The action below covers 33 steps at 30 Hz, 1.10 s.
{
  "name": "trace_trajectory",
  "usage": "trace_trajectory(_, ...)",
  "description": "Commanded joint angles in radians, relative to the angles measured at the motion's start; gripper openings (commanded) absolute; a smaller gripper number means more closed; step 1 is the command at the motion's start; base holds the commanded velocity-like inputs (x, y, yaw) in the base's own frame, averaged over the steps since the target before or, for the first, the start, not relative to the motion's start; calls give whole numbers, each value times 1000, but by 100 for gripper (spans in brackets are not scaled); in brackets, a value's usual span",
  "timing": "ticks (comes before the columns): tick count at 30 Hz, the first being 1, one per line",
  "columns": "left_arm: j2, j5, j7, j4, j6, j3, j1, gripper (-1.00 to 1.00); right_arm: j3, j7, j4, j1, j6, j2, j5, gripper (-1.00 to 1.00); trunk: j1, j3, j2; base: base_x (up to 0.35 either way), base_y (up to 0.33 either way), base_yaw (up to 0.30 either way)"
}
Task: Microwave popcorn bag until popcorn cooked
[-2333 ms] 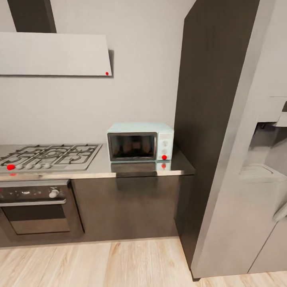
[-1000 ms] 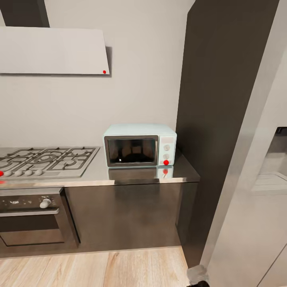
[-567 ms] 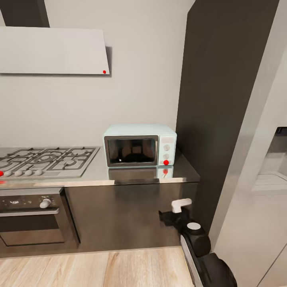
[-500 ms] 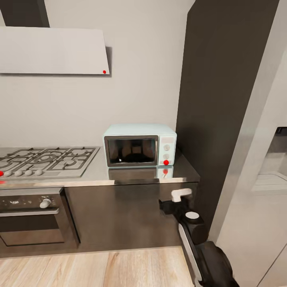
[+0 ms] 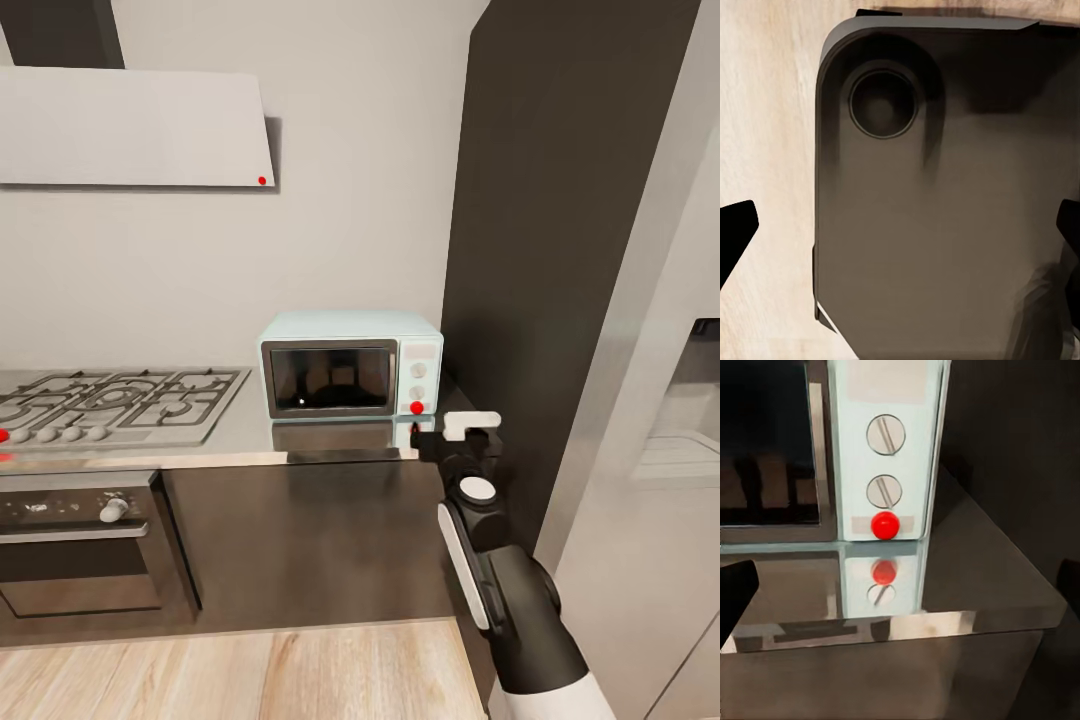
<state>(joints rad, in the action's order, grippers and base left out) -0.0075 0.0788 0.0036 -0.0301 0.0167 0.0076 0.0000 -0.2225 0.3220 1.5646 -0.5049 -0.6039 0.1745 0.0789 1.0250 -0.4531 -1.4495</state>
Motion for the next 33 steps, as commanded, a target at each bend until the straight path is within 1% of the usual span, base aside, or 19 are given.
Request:
trace_trajectory(1,0,8,0,-1,2,0,0,100,-4,1,0,-1,-6,0,7,100,0,-1,-1,0,0,0)
trace_trajectory(3,1,8,0,-1,2,0,0,100,-20,1,0,-1,-6,0,6,100,0,-1,-1,0,0,0)
trace_trajectory(4,1,8,0,-1,2,0,0,100,-38,2,-1,-1,-7,0,5,100,0,-1,-1,0,0,0)
trace_trajectory(8,1,8,0,-1,2,0,0,100,-54,-2,0,-1,-19,0,4,100,0,-1,-1,0,0,0)
trace_trajectory(11,1,8,0,-1,2,0,0,100,-66,-5,-4,-2,-9,0,2,100,0,-1,-1,0,0,0)
trace_trajectory(13,1,7,0,-1,2,0,0,100,-84,-5,-40,-35,4,0,-1,100,0,-1,-1,0,0,0)
trace_trajectory(14,1,7,0,-1,2,0,0,100,-87,-4,-90,-91,10,0,-5,100,0,-1,-1,0,0,0)
trace_trajectory(15,0,7,0,-1,2,0,0,100,-90,-1,-224,-207,27,0,-44,100,0,-1,-1,0,0,0)
trace_trajectory(16,0,7,-1,-1,2,0,0,100,-90,0,-278,-243,45,0,-81,100,0,-1,-1,0,0,0)
trace_trajectory(17,0,7,-1,-1,2,0,-1,100,-90,2,-330,-277,76,0,-128,100,0,-1,-1,0,0,0)
trace_trajectory(18,0,7,-1,-1,2,0,0,100,-89,4,-481,-351,163,0,-180,100,0,-1,-1,0,0,0)
trace_trajectory(19,0,7,-1,-1,2,0,0,100,-88,4,-559,-387,209,0,-186,100,0,-1,-1,0,0,0)
trace_trajectory(20,0,7,-1,-1,2,0,0,100,-88,5,-607,-406,237,0,-189,100,0,-1,-1,0,0,0)
trace_trajectory(21,1,7,-1,-1,2,0,0,100,-87,4,-705,-437,297,0,-250,100,0,-1,-1,0,0,0)
trace_trajectory(22,1,7,-1,-1,2,0,0,100,-87,4,-715,-439,302,0,-271,100,0,-1,-1,0,0,0)
trace_trajectory(23,1,7,-1,-1,2,0,0,100,-91,4,-715,-441,304,0,-280,100,0,-1,-1,0,0,0)
trace_trajectory(27,1,7,-1,-1,2,0,0,100,-96,6,-686,-442,293,0,-276,100,0,-1,-1,0,0,0)
trace_trajectory(32,2,7,-1,-1,1,0,0,100,-95,23,-676,-442,291,0,-277,100,0,-1,-1,0,0,0)
trace_trajectory(33,4,8,-1,-6,2,3,-2,100,-98,21,-670,-436,285,-6,-271,100,0,-1,-1,0,0,0)
